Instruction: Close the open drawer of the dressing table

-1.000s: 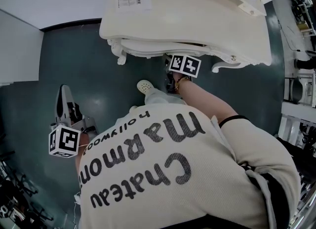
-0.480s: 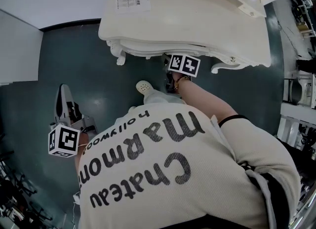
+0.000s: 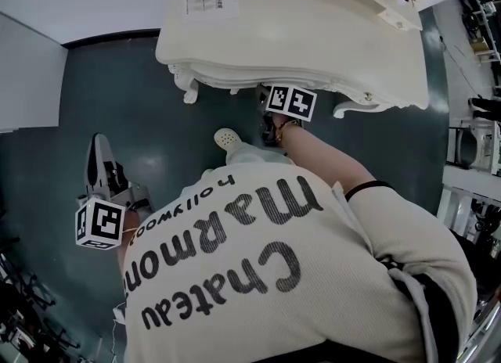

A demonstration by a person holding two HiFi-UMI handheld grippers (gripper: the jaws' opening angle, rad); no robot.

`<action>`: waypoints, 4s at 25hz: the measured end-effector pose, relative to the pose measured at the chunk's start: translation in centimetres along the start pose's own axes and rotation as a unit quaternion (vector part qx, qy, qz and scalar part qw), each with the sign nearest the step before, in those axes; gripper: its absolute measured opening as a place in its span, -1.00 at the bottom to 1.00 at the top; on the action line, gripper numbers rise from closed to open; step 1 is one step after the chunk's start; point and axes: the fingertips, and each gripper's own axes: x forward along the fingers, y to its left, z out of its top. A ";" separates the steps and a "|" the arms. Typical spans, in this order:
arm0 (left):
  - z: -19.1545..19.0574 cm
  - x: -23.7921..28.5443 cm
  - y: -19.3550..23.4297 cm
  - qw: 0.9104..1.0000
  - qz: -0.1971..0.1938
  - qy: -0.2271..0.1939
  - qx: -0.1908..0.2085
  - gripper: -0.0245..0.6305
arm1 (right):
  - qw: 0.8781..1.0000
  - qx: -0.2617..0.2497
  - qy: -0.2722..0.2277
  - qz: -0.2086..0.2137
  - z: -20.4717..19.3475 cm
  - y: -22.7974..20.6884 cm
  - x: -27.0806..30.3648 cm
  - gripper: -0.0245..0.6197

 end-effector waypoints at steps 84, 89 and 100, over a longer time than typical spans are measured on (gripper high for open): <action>0.4 -1.4 3.8 1.000 -0.004 0.008 -0.008 -0.91 | 0.997 0.054 -0.051 -0.030 1.7 -1.1 0.4 -0.48; -1.5 -2.9 3.6 0.999 -0.024 0.033 -0.001 -0.91 | 0.973 0.213 -0.088 0.018 -2.2 -1.0 -2.4 -0.48; -7.3 -2.3 -4.5 0.985 -0.138 0.102 0.012 -0.91 | 0.921 0.327 -0.153 0.144 -4.9 3.3 -11.4 -0.73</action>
